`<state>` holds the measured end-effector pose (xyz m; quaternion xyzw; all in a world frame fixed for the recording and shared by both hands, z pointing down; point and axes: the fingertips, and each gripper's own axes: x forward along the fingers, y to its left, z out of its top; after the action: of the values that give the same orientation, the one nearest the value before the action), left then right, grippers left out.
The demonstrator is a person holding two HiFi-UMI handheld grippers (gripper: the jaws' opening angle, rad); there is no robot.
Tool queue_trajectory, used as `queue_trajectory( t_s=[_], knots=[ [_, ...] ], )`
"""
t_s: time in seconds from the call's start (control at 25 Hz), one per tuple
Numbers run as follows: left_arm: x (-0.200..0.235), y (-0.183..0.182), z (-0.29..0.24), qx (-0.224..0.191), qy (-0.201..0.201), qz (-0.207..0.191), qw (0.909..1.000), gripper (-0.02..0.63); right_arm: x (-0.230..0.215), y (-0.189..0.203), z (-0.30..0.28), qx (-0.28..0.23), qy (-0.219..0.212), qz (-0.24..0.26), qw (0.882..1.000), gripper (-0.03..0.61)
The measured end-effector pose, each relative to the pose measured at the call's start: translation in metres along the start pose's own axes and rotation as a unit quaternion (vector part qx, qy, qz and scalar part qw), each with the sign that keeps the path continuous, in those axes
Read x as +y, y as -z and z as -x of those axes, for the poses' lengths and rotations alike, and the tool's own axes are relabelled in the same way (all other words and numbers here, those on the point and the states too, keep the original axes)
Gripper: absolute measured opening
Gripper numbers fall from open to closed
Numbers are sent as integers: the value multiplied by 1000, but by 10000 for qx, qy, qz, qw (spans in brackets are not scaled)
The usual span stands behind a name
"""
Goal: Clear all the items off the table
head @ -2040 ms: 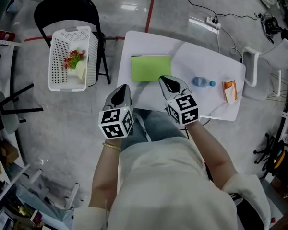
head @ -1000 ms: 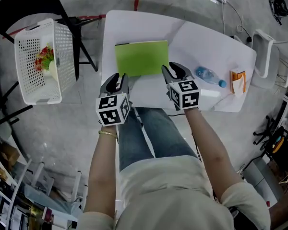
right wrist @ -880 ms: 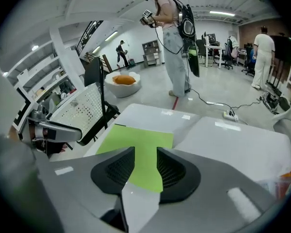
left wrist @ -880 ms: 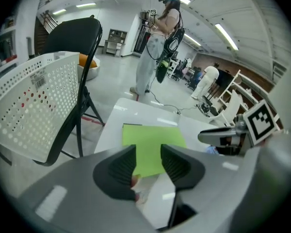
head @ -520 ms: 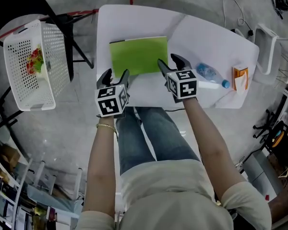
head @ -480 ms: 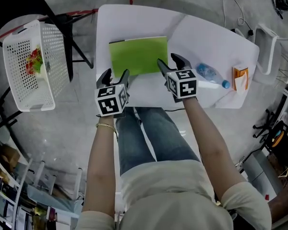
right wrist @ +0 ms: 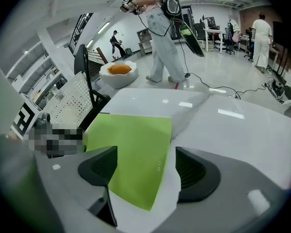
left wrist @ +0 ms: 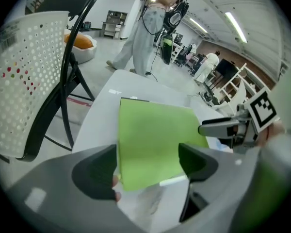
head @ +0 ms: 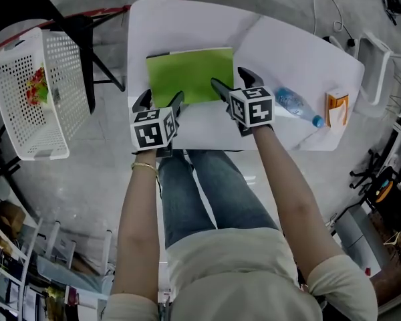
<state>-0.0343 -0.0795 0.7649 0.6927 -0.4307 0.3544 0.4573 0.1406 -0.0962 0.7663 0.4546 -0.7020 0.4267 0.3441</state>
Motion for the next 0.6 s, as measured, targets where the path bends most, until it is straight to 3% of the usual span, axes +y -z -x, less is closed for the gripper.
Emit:
queue_trajectory(
  t_s=[0.24, 0.6],
  knots=[
    [2, 5, -12, 159, 119, 161, 9997, 457, 1, 1, -15, 131, -157, -125, 9997, 436],
    [-1, 11, -24, 328, 139, 107, 9993, 468, 2, 4, -30, 307, -294, -95, 9991, 479]
  ],
)
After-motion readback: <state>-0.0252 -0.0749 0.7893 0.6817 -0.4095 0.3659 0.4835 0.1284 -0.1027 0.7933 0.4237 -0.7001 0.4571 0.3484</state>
